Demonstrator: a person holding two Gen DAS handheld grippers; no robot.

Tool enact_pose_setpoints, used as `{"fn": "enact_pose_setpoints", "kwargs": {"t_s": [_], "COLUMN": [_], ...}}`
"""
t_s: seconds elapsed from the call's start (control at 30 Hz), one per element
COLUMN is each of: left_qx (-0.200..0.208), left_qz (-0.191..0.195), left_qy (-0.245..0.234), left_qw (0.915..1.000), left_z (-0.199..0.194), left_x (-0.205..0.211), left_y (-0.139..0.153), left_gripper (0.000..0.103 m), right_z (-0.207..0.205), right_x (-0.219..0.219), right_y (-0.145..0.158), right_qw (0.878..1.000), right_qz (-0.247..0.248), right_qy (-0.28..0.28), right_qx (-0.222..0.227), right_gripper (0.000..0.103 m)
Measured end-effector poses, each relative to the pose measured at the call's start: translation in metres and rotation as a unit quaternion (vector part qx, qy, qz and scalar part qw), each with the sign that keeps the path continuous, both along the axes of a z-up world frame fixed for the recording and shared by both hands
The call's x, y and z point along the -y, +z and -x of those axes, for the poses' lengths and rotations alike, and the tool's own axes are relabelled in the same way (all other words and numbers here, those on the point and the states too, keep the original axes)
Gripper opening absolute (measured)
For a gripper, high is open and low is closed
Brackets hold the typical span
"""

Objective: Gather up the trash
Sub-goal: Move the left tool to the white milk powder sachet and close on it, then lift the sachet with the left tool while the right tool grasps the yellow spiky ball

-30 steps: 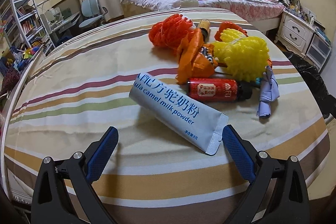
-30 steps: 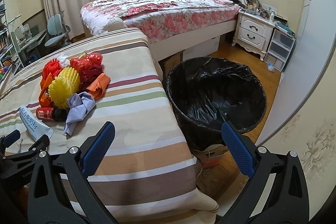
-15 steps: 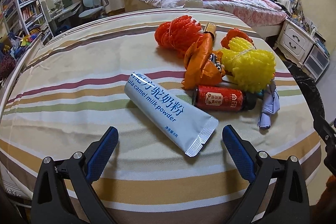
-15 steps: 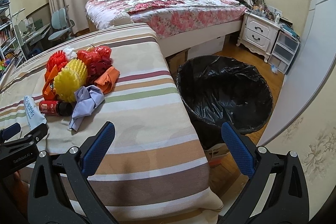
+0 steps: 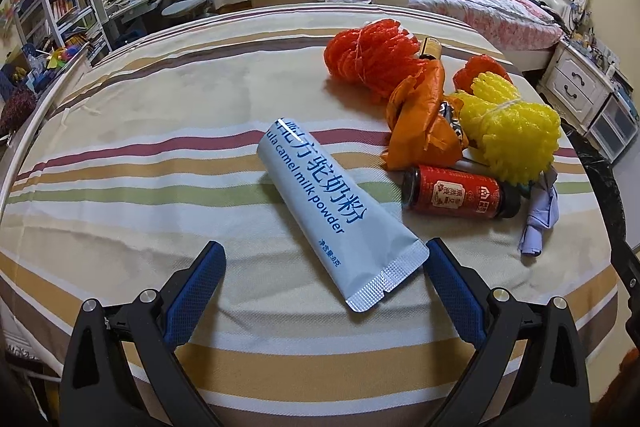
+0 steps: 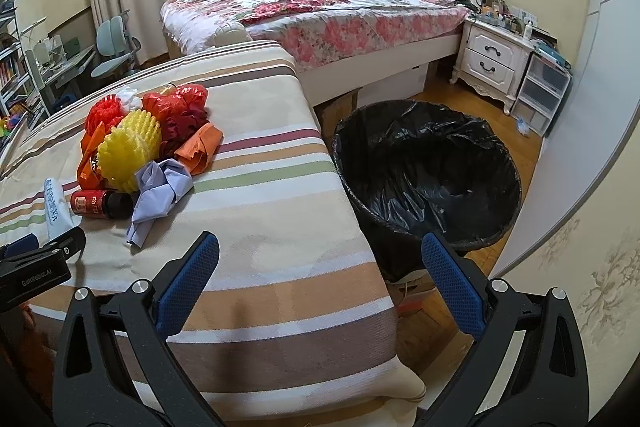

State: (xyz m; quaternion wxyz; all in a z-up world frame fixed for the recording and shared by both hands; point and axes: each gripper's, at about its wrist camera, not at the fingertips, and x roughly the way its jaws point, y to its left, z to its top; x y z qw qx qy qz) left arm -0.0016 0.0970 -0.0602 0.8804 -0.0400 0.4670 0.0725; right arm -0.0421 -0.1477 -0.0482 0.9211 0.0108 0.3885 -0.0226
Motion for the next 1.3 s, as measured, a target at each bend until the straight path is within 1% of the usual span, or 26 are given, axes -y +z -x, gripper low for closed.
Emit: {"fn": "enact_pose_setpoints", "kwargs": {"t_s": [0.1,0.2,0.43,0.5,0.6,0.67,0.77,0.8,0.83,0.87,0.9,0.97,1.03,1.1,1.3], "left_qx": [-0.001,-0.002,0.001,0.005,0.005,0.000,0.005,0.007,0.010,0.015,0.019,0.020,0.025,0.030,0.039], "left_qz": [0.002,0.012,0.026,0.024,0.010,0.012,0.014,0.011,0.004,-0.005,-0.004,-0.007,-0.008,-0.006,0.005], "left_qy": [0.002,0.007,0.025,0.032,0.037,0.037,0.030,0.028,0.026,0.023,0.015,0.007,-0.001,-0.008,-0.008], "left_qw": [1.0000,0.9999,0.9993,0.9992,0.9992,0.9992,0.9994,0.9995,0.9996,0.9996,0.9997,0.9997,0.9996,0.9995,0.9992], "left_z": [0.005,0.007,-0.004,-0.006,-0.010,-0.010,-0.008,-0.007,-0.006,-0.004,-0.003,-0.003,-0.002,-0.002,-0.001], "left_x": [-0.006,-0.012,-0.019,-0.021,-0.024,-0.027,-0.027,-0.026,-0.025,-0.024,-0.023,-0.022,-0.022,-0.024,-0.028], "left_y": [0.000,0.001,0.004,0.004,0.002,0.000,0.001,0.001,0.002,0.002,0.003,0.004,0.005,0.007,0.011], "left_gripper": [0.097,0.097,0.097,0.097,0.097,0.096,0.095,0.091,0.081,0.077,0.072,0.065,0.051,0.043,0.043], "right_z": [0.000,0.000,0.000,-0.001,-0.001,-0.001,-0.001,-0.001,-0.001,-0.001,-0.001,-0.001,-0.001,-0.002,-0.004], "right_x": [-0.001,-0.004,-0.009,-0.009,-0.010,-0.010,-0.010,-0.010,-0.011,-0.011,-0.010,-0.011,-0.011,-0.012,-0.014], "right_y": [0.000,0.000,0.000,0.000,-0.001,-0.001,-0.002,-0.002,-0.002,-0.002,-0.002,-0.003,-0.002,-0.003,-0.001], "right_qw": [1.000,1.000,1.000,1.000,1.000,1.000,1.000,1.000,1.000,1.000,1.000,1.000,1.000,1.000,1.000], "right_qz": [0.001,0.002,0.007,0.008,0.007,0.007,0.006,0.006,0.006,0.006,0.006,0.006,0.007,0.007,0.010], "right_qy": [0.002,0.003,0.009,0.009,0.009,0.010,0.008,0.009,0.009,0.009,0.009,0.009,0.010,0.010,0.013], "right_qx": [-0.001,-0.002,-0.003,-0.003,-0.004,-0.004,-0.005,-0.005,-0.006,-0.006,-0.006,-0.007,-0.006,-0.006,-0.003], "right_gripper": [0.099,0.099,0.099,0.099,0.099,0.099,0.099,0.099,0.099,0.099,0.099,0.099,0.099,0.099,0.099]}}
